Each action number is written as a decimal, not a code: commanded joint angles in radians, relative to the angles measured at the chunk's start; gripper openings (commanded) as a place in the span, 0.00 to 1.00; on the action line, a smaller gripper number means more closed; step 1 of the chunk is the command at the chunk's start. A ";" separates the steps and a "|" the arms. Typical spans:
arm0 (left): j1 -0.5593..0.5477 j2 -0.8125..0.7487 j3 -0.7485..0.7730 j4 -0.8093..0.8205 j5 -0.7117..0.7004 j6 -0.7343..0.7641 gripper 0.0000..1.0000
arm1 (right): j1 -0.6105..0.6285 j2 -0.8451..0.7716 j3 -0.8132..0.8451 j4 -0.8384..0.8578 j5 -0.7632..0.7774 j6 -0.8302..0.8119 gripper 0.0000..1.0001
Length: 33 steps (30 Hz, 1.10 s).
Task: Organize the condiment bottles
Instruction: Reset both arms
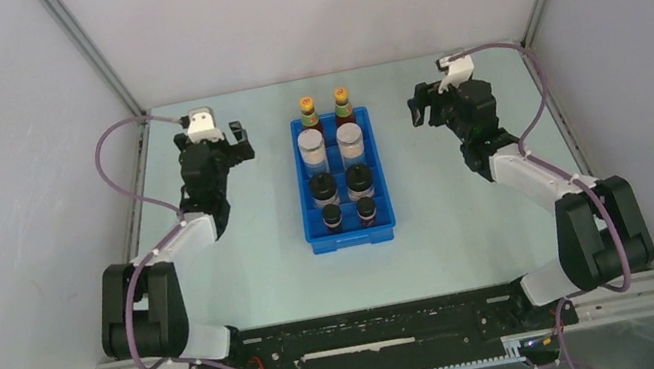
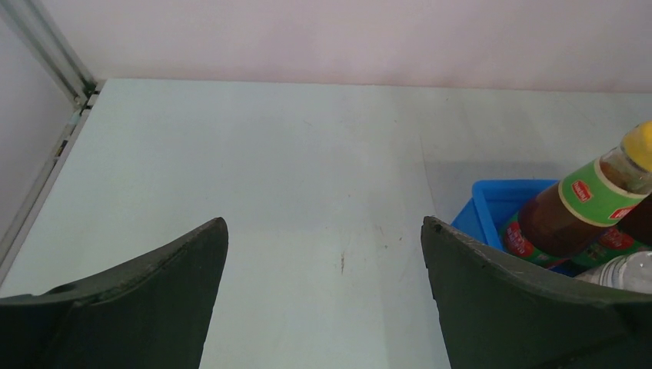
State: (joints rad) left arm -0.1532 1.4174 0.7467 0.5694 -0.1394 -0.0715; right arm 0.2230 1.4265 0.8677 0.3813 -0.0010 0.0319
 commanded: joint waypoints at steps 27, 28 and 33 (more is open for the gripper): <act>0.110 0.145 0.107 0.137 0.252 -0.060 0.99 | -0.019 0.181 0.157 0.008 0.124 0.026 0.90; 0.111 0.146 0.108 0.138 0.252 -0.060 0.99 | -0.018 0.183 0.157 0.008 0.125 0.026 0.90; 0.111 0.146 0.108 0.139 0.254 -0.062 1.00 | -0.013 0.188 0.157 0.014 0.139 0.028 0.90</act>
State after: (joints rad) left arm -0.0490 1.5654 0.8082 0.6659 0.0914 -0.1169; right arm 0.2058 1.6123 0.9852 0.3702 0.1074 0.0437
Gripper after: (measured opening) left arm 0.996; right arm 0.900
